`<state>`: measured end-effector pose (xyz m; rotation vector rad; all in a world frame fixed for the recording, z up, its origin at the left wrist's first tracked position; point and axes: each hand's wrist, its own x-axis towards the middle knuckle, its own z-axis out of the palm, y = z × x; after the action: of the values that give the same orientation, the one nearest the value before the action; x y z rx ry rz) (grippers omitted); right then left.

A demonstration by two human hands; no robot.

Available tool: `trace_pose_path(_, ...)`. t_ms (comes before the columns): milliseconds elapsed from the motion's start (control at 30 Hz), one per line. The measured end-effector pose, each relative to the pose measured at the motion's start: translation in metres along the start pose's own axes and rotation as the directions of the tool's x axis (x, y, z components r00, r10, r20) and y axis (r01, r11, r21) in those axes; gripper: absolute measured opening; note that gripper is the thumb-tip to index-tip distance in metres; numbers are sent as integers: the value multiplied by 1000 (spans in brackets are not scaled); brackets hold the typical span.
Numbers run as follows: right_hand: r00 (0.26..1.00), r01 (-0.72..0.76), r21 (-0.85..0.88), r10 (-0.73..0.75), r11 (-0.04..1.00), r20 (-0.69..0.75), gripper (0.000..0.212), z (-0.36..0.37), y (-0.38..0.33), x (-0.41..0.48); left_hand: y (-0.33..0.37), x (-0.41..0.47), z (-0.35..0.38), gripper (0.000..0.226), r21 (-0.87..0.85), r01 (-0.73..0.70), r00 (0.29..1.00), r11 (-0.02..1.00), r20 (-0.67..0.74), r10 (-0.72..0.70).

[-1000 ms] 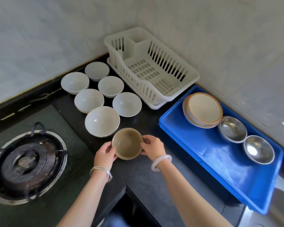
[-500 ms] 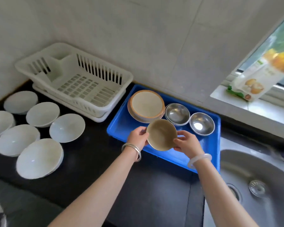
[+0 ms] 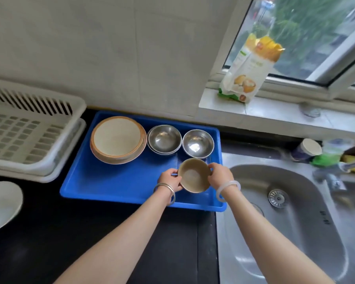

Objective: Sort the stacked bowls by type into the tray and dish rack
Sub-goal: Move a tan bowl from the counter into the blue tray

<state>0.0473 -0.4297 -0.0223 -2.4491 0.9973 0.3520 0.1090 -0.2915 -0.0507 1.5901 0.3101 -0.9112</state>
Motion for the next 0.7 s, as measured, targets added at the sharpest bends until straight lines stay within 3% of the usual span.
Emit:
trace_pose_path(233, 998, -41, -10, 41, 999, 50, 27, 10, 4, 8, -8, 11, 5, 27, 129, 10, 1000, 992, -11, -8)
trace_pose_path(467, 998, -44, 98, 39, 994, 49, 45, 14, 4, 1, -12, 12, 3, 39, 142, 4, 1000, 990, 26, -7)
trace_pose_path(700, 996, 23, 126, -12, 992, -86, 40, 14, 3, -20, -11, 2, -13, 35, 139, -60, 998, 988, 26, 57)
